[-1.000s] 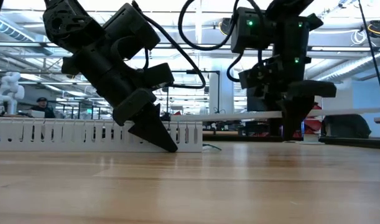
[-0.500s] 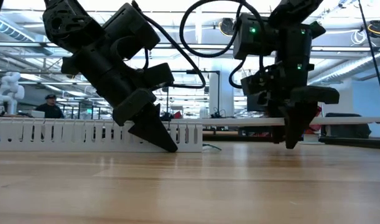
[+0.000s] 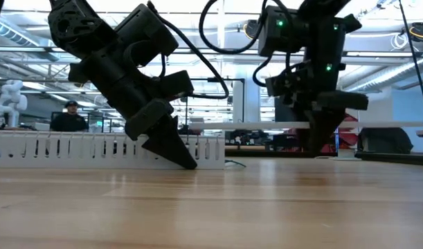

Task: Ziptie cables
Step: Close the white cable duct

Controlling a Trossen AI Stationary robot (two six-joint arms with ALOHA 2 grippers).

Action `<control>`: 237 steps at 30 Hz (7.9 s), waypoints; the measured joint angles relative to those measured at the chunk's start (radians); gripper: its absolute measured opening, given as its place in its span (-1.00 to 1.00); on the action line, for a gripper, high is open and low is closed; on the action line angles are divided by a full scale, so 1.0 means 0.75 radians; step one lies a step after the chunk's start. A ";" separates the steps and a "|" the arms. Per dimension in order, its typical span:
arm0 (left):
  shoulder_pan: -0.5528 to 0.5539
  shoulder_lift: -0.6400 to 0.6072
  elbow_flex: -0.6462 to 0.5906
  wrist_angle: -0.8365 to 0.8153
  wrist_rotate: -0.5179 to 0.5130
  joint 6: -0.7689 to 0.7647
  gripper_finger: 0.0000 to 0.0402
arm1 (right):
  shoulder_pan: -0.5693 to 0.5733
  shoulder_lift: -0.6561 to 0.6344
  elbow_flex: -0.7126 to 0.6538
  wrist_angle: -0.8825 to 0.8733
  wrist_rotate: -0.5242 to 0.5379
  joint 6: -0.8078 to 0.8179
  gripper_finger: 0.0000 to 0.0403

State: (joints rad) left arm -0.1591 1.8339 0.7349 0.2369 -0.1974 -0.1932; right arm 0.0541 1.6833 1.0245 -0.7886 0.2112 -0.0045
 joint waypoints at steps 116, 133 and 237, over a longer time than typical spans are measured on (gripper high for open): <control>-0.007 0.042 0.002 0.269 -0.090 0.019 0.21 | -0.045 0.100 -0.052 0.107 -0.119 -0.181 0.03; -0.008 0.042 0.001 0.266 -0.083 0.017 0.22 | -0.040 0.108 0.000 0.040 -0.107 -0.177 0.09; -0.083 -0.076 0.110 -0.231 0.146 -0.157 0.39 | 0.061 0.339 0.124 0.995 -0.225 0.049 -1.00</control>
State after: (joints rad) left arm -0.2213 1.7769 0.8172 0.0634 -0.0877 -0.3107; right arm 0.0999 1.9377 1.1171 -0.0426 0.0426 0.0321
